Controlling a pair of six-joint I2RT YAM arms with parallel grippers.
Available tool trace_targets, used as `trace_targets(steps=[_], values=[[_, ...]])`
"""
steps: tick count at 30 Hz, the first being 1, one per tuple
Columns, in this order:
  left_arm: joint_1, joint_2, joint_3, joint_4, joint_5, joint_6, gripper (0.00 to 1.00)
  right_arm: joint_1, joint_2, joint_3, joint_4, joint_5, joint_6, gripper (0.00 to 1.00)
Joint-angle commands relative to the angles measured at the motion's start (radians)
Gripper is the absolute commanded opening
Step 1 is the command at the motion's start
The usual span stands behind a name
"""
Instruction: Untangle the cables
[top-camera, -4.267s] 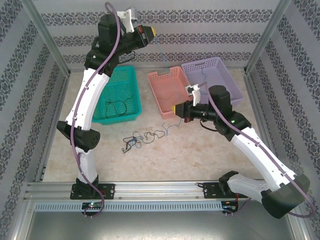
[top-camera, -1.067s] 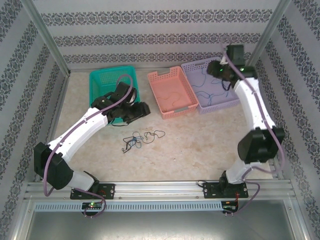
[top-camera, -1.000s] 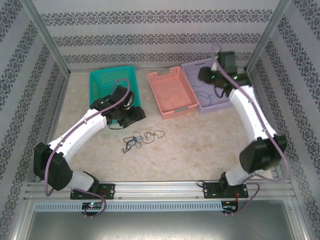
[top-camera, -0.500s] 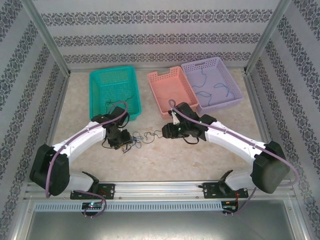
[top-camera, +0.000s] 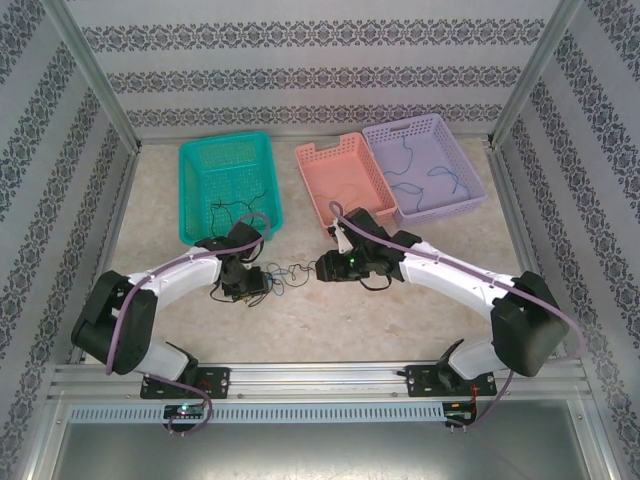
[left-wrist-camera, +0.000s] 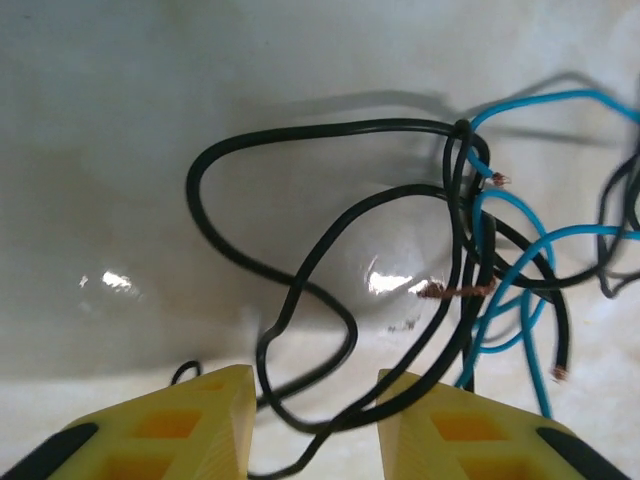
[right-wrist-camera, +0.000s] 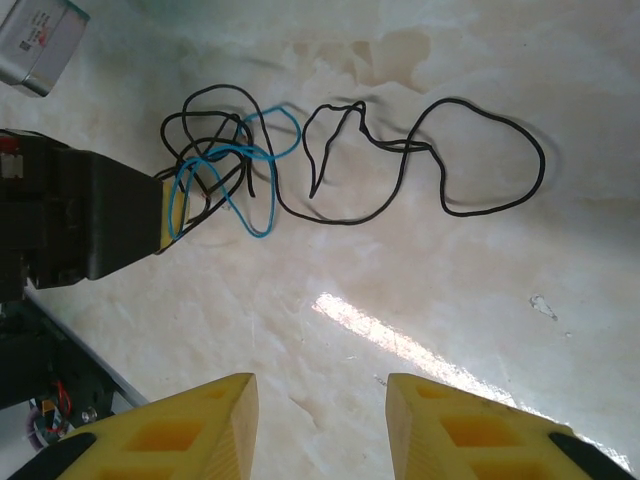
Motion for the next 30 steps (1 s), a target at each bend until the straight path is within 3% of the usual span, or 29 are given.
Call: trace_targets(steps=[1, 5, 6, 18, 30], values=[[0.013, 0.042, -0.023, 0.118, 0.035, 0.039, 0.26, 0.015, 0.050, 0.031, 0.007, -0.022, 0.037, 0.40], [0.006, 0.032, -0.042, 0.153, 0.063, 0.030, 0.01, 0.017, 0.102, 0.054, 0.017, 0.006, 0.138, 0.41], [0.003, 0.020, -0.047, 0.153, 0.076, 0.027, 0.00, 0.017, 0.113, 0.058, 0.019, 0.021, 0.179, 0.42], [-0.033, -0.265, 0.006, -0.006, 0.145, 0.066, 0.00, 0.044, 0.182, 0.042, 0.205, 0.069, 0.677, 0.44], [-0.033, -0.310, 0.133, -0.062, 0.198, 0.039, 0.00, 0.068, 0.114, -0.150, 0.516, 0.158, 1.298, 0.60]])
